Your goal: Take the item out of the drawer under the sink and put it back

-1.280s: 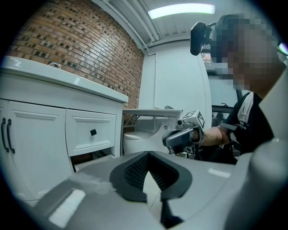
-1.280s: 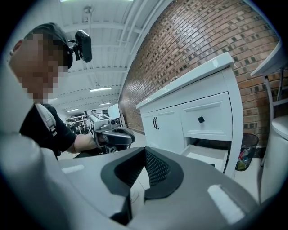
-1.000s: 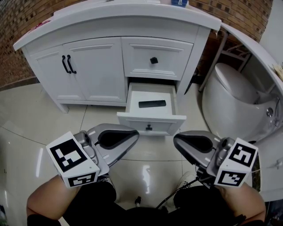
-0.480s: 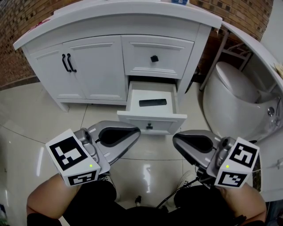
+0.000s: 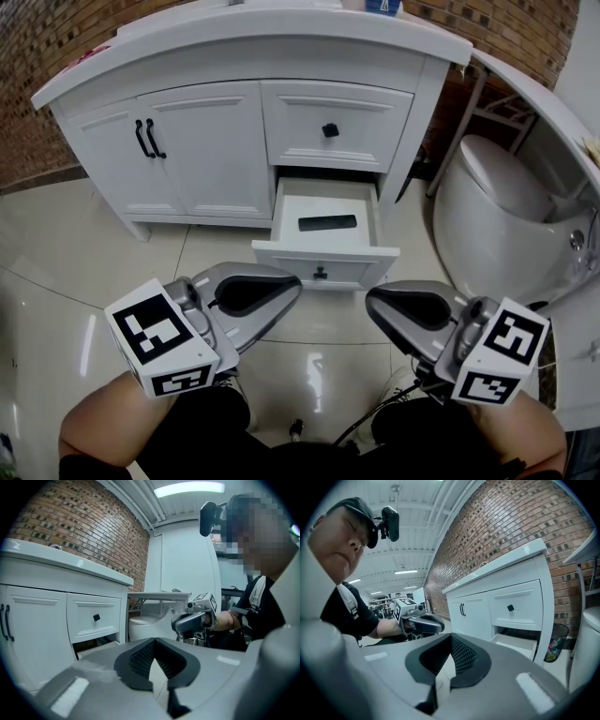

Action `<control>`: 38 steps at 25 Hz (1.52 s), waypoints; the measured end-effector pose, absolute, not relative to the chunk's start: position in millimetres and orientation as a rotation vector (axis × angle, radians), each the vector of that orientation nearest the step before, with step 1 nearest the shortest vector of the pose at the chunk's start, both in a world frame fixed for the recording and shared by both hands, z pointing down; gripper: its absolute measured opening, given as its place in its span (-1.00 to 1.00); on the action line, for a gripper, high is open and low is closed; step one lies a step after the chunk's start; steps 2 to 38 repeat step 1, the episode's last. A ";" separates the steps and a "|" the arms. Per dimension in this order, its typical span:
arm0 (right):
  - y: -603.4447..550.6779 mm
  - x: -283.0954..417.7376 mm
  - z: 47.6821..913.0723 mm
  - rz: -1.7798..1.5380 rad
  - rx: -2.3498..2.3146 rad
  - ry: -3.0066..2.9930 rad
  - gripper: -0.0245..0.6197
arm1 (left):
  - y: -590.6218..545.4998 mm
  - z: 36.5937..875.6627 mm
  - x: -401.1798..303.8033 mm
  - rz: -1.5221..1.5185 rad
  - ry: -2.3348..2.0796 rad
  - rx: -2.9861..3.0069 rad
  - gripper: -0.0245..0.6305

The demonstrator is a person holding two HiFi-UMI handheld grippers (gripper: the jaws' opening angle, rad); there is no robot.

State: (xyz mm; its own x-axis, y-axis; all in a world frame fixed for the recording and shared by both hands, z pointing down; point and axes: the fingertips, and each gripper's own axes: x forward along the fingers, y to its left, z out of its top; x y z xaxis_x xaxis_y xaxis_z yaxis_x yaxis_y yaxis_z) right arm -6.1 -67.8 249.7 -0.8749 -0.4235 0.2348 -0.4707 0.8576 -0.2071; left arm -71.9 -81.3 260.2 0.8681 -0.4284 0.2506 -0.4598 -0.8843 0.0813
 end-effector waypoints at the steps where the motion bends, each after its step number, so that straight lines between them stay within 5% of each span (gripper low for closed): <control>1: -67.1 -6.7 248.4 0.380 0.693 -2.854 -0.90 | -81.3 260.1 -71.8 0.341 -0.692 2.901 -0.91; 38: -67.1 -6.7 248.4 0.380 0.693 -2.854 -0.90 | -81.3 260.1 -71.8 0.341 -0.692 2.901 -0.91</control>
